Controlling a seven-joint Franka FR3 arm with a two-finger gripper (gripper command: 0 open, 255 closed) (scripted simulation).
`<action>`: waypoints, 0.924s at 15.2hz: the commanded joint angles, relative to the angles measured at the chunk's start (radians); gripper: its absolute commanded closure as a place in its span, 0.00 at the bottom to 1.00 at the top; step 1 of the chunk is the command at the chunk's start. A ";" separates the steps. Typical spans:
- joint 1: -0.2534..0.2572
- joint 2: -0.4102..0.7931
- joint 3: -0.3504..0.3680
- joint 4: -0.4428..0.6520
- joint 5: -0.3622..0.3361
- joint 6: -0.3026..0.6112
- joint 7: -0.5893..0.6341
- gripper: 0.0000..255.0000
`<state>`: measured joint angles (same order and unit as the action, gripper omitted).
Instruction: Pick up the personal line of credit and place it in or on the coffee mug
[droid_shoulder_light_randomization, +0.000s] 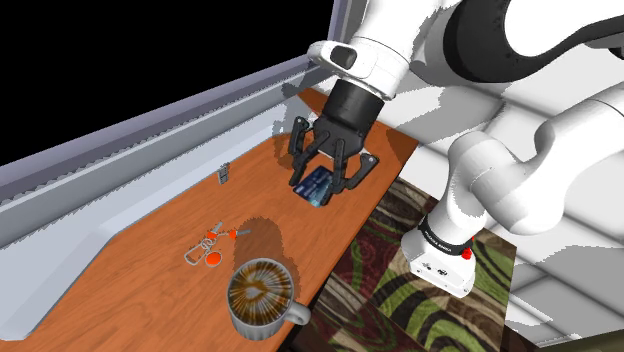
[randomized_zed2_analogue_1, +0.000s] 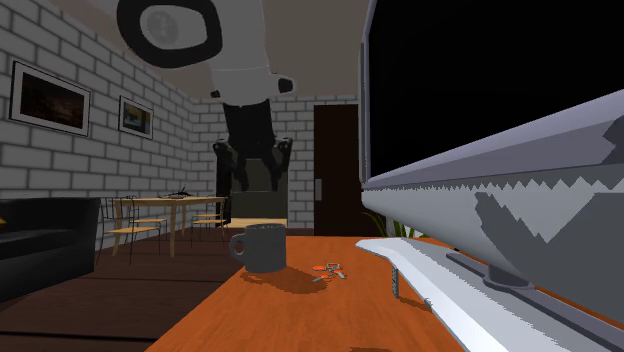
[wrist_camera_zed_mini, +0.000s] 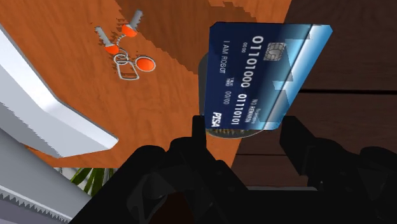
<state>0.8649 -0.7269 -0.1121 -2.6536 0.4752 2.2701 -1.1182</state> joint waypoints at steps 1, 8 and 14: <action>0.028 0.047 0.040 0.023 0.026 0.042 0.034 1.00; 0.094 0.233 0.168 0.158 0.072 0.152 0.156 1.00; 0.119 0.348 0.226 0.218 0.088 0.233 0.201 1.00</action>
<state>0.9813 -0.3887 0.1131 -2.4330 0.5574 2.4901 -0.9129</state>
